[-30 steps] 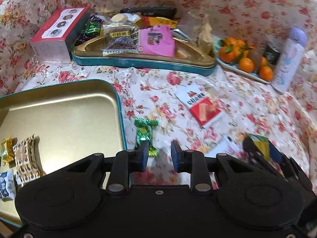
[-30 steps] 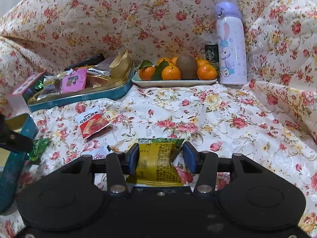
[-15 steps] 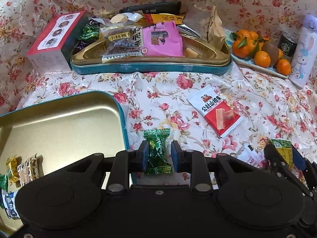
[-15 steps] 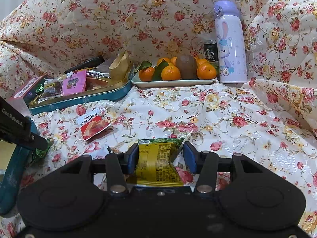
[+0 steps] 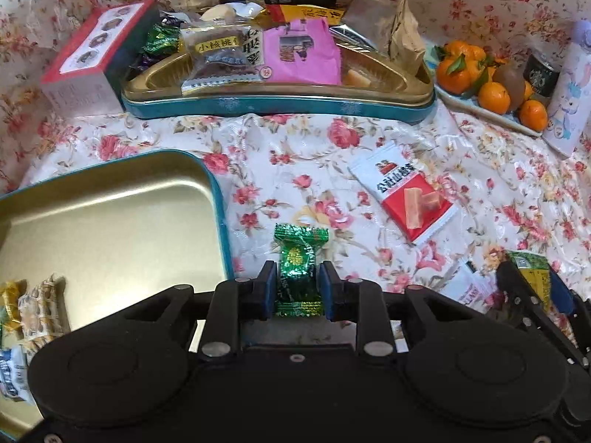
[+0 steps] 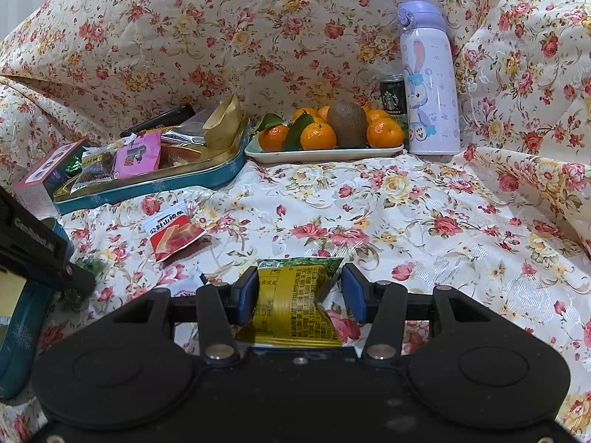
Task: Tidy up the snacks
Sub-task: 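Grasp the green-wrapped candy with left gripper while right holds yellow packet, then carry the green candy and yellow-green packet over the gold tin tray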
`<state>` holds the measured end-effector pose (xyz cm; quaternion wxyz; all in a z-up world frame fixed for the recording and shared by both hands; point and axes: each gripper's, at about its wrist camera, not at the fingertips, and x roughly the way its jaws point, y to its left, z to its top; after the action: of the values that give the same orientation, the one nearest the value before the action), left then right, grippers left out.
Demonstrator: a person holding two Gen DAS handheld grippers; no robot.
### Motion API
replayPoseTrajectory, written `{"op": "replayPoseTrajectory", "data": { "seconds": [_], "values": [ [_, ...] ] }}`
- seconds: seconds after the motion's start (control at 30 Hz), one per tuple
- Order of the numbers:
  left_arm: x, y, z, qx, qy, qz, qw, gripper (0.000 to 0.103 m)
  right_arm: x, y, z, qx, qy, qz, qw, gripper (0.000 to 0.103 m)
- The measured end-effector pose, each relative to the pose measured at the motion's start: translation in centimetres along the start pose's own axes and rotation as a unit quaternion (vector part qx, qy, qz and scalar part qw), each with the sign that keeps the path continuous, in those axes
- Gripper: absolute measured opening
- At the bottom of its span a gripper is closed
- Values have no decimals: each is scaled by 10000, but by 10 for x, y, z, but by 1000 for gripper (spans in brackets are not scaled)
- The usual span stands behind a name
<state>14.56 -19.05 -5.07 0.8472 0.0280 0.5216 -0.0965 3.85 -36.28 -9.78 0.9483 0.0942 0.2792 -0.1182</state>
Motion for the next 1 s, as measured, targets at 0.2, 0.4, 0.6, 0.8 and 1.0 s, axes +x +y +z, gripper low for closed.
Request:
{"op": "replayPoseTrajectory", "data": {
  "seconds": [0.2, 0.4, 0.6, 0.8, 1.0],
  "values": [
    [1, -9, -2, 110, -54, 142, 9998, 39, 0, 0, 0, 5, -2, 3, 10000, 52],
    [1, -10, -3, 105, -47, 162, 9998, 38, 0, 0, 0, 3, -3, 3, 10000, 52],
    [-5, -13, -12, 124, 50, -156, 9998, 28, 0, 0, 0, 0, -4, 2, 10000, 52],
    [-17, -20, -36, 230, 136, -493, 9984, 28, 0, 0, 0, 0, -5, 3, 10000, 52],
    [-30, -18, -60, 381, 183, -683, 9968, 28, -1, 0, 0, 27, -13, 6, 10000, 52]
  ]
}}
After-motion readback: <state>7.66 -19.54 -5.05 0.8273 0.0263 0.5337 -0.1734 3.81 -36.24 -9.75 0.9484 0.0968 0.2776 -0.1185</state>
